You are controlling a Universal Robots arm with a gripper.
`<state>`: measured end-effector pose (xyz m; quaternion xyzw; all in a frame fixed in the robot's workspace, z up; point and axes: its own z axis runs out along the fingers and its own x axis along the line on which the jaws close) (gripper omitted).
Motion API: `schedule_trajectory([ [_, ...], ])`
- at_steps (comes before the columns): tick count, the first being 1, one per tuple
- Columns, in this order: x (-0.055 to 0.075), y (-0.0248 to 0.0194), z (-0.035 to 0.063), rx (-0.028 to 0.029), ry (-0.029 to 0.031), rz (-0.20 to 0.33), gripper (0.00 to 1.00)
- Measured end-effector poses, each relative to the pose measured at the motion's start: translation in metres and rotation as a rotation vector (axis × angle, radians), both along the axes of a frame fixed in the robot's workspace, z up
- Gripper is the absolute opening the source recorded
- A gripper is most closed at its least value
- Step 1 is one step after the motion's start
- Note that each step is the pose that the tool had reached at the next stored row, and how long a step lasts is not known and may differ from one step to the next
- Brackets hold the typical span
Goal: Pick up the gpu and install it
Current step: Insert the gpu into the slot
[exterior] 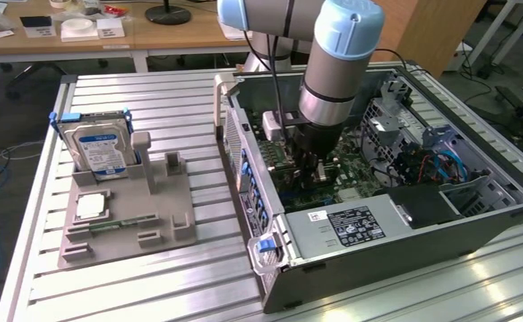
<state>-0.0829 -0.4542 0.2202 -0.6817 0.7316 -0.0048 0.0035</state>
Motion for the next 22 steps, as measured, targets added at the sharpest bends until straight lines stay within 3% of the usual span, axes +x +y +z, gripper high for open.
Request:
schedule_trajectory([
  [22,-0.0027,-0.0011,-0.0046,-0.0001,0.0016,0.0,0.29],
])
